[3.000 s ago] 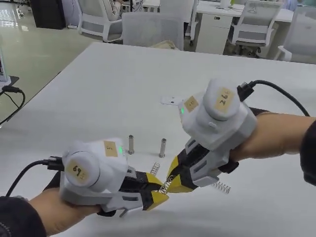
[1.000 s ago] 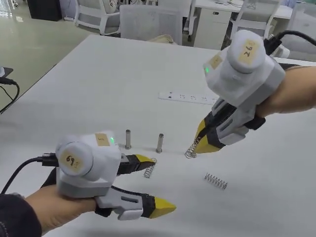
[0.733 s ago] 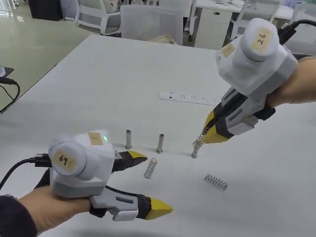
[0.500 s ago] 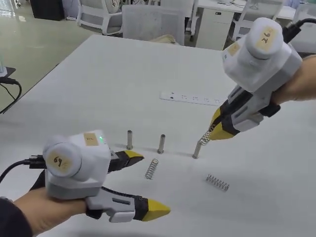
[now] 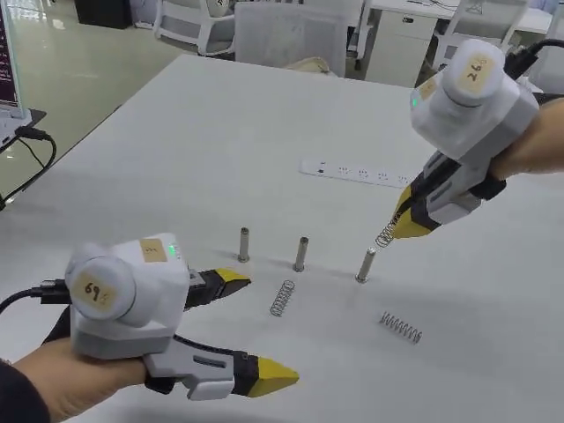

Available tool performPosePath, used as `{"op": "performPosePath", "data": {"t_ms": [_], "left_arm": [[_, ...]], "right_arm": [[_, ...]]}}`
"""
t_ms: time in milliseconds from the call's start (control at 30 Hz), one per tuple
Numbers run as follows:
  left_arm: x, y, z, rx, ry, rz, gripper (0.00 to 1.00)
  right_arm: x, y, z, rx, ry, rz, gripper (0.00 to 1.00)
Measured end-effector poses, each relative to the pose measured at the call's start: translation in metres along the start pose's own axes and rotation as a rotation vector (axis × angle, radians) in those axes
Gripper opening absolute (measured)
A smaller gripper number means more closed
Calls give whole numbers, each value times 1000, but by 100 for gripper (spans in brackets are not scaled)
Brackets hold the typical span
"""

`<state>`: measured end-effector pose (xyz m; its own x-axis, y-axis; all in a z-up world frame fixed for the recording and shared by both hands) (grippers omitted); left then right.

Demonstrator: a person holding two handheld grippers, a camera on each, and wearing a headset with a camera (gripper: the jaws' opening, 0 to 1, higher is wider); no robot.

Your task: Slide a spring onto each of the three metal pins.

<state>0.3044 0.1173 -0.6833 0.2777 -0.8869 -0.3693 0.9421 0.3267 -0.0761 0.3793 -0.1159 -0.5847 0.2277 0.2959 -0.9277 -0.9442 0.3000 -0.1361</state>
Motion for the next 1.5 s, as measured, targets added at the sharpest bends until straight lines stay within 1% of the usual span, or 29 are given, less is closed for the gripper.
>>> {"op": "performPosePath", "data": {"t_ms": [67,233,567,767,1000,1133,1300,1500], "left_arm": [[-1,0,0,-2,-4,3,71],[-2,1,1,-3,-8,8,72],[-6,7,-3,-16,-14,28,72],[-10,10,-6,-21,-14,41,71],[-14,11,-10,-23,-2,56,70],[-14,11,-10,-25,-4,54,70],[-14,11,-9,-29,-10,55,70],[-14,12,-10,-33,-8,59,69]], "right_arm": [[4,-3,-1,-2,13,1,8],[11,-12,-2,19,18,7,8],[29,-24,-5,42,44,29,8],[34,-28,-4,45,47,37,8],[39,-31,-5,47,64,46,8],[41,-32,-7,43,78,46,8],[43,-35,-8,54,77,45,8],[46,-36,-9,60,78,58,8]]}}
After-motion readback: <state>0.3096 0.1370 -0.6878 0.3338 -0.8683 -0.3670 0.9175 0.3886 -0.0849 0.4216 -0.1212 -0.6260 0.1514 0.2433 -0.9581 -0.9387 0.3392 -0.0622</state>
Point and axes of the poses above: the centre of the closed fingertips' face, and the gripper's own axes: x roughly forward along the fingers, y roughly to its left, z roughly out of its top, the point moved 9 cm from there along -x, roughly backward along the fingers, and after that the axes turned 1 degree about -x, right-handed, at the moved point
